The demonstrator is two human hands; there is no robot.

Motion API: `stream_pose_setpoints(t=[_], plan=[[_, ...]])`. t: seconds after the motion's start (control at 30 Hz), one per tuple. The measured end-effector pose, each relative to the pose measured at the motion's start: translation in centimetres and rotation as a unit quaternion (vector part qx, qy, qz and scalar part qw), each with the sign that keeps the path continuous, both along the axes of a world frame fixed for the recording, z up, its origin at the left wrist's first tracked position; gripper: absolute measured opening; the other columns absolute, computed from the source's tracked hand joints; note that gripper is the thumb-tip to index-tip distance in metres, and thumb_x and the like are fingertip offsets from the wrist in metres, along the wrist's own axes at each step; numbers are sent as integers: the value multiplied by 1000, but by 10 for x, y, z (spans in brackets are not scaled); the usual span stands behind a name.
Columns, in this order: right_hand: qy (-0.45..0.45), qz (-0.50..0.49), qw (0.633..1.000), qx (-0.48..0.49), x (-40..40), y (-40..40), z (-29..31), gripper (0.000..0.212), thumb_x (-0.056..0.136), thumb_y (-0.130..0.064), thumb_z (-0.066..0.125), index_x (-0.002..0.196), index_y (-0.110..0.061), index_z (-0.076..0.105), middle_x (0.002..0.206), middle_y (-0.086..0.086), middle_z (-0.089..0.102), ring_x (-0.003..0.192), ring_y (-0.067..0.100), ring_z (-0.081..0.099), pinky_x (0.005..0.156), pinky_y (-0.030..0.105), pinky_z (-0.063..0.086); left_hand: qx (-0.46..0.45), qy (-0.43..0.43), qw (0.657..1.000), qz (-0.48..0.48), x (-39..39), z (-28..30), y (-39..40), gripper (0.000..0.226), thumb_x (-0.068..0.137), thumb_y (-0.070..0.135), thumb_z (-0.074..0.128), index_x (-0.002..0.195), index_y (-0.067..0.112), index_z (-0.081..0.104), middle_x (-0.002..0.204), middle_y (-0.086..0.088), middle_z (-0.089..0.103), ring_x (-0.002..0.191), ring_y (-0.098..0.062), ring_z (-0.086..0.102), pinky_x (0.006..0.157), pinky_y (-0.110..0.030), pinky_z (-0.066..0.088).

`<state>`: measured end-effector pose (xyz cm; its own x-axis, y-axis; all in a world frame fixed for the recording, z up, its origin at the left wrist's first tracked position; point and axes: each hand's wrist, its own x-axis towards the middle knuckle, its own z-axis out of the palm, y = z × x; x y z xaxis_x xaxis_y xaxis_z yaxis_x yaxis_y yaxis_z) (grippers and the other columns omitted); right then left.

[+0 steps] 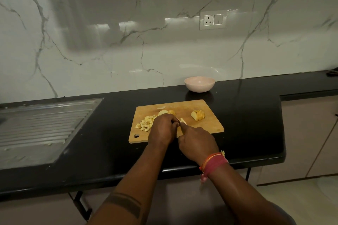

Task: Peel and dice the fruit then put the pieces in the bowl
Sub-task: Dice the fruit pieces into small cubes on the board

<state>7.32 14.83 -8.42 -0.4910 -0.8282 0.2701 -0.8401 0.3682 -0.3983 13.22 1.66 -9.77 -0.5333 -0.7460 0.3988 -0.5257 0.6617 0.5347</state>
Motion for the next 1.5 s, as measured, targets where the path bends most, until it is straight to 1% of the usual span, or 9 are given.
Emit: stream_pose_setpoints(t=[0.33,0.47,0.57,0.7,0.93,1.07,1.23,1.37,1.5], plan=[[-52,18,998,-38,-1,41,-6,54,95,-30,46,148,-39,43,75,-8,59,65,8,57,57,28,50,-5,-14,1000,1,0,3,9,12,97,21,62,102,19,73,101,3,69,81,-6,56,71,-23,42],[-90,30,993,-65,-8,42,-3,53,95,-28,48,144,-44,48,76,-6,60,64,8,57,52,25,41,9,1,1000,-20,3,2,11,17,89,22,55,100,22,67,100,2,64,84,-11,57,68,-28,47],[-123,22,988,-96,-15,42,-3,51,95,-27,48,142,-48,50,77,-6,64,62,9,59,51,22,43,-9,-26,999,-41,3,-3,9,30,87,39,58,113,24,61,106,4,59,97,-15,53,81,-36,50],[-148,1,983,-106,-28,40,-1,50,98,-27,47,143,-49,47,82,-6,66,62,11,61,50,23,47,-28,-52,997,-43,1,-10,6,63,82,65,69,130,28,53,118,7,55,109,-14,48,91,-37,49],[-113,-18,993,-24,-43,19,3,49,98,-34,46,146,-37,48,119,1,66,86,14,59,70,30,48,-44,-10,998,-39,-3,-11,1,43,90,44,72,127,25,60,111,5,63,107,-16,52,89,-36,49],[-85,-25,996,10,-49,5,7,50,97,-35,46,148,-36,47,129,2,64,104,21,62,80,33,51,-82,-31,996,-21,-4,-8,1,36,95,40,67,128,27,61,116,5,66,112,-20,52,95,-39,43],[-42,-20,999,12,-47,4,0,52,95,-35,45,148,-37,46,113,2,69,94,21,64,76,33,54,-87,-40,995,-20,-5,-7,1,36,96,42,63,127,25,62,116,1,67,111,-23,56,96,-41,40],[-60,-13,998,-7,-48,9,-1,47,97,-35,46,144,-40,49,112,0,69,90,18,62,72,32,51,-109,-56,992,-16,-10,-9,5,54,93,63,54,128,22,61,118,1,64,111,-21,56,94,-41,42],[-72,1,997,2,-53,6,2,49,97,-36,46,146,-37,47,125,-1,66,95,16,63,78,33,54,-86,-68,994,-23,-13,-8,5,42,96,45,61,132,22,57,126,-1,60,116,-23,53,98,-41,41]])
